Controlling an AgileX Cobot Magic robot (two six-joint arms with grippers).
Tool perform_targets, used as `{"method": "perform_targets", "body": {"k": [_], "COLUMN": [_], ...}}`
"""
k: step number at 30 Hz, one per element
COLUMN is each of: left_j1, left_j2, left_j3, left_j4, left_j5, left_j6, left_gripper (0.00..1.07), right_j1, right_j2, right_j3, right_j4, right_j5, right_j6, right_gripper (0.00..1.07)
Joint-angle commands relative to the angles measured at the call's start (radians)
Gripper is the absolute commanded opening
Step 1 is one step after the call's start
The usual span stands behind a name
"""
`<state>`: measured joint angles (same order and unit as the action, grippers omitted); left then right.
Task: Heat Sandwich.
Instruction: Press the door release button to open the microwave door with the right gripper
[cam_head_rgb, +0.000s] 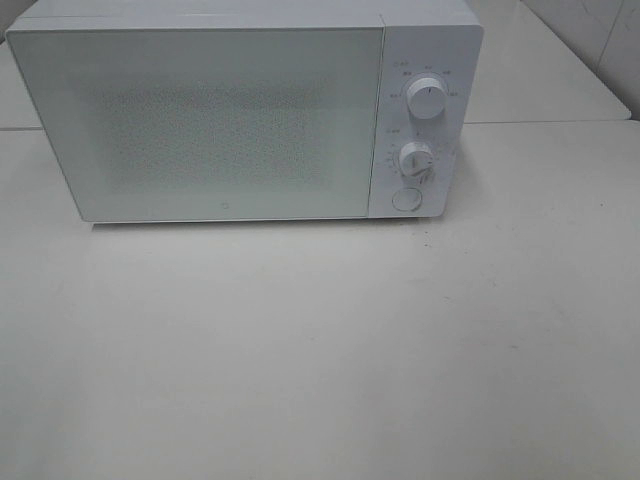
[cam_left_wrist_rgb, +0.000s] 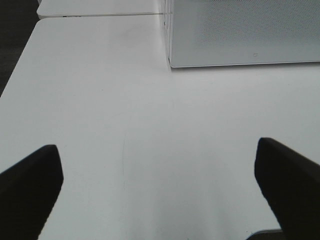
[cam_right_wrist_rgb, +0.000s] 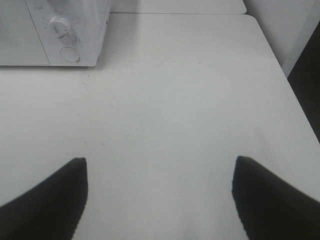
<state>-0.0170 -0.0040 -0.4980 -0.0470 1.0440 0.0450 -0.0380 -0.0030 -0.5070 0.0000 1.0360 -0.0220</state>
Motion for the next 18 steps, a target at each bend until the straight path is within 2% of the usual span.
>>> {"method": "perform_targets", "body": {"k": [1, 7, 18], "left_j1": [-0.005, -0.005, -0.005], "left_j2": [-0.027, -0.027, -0.027], "left_j3": [0.003, 0.003, 0.003], "left_j4": [-0.007, -0.007, -0.007], "left_j5": [-0.016, -0.016, -0.016], "left_j6": [-0.008, -0.008, -0.008], "left_gripper": [1.02, 1.02, 1.02], "right_j1": [-0.002, -0.002, -0.002], "right_j2": [-0.025, 0.035, 0.201], "right_j3": [-0.006, -0.041, -0.04], "right_j4": [-0.007, 0.011, 0.01], "right_j5": [-0.009, -0.095, -0.321], "right_j6": [0.01, 0.028, 0.028], "right_gripper": [0.76, 0.76, 0.76]}}
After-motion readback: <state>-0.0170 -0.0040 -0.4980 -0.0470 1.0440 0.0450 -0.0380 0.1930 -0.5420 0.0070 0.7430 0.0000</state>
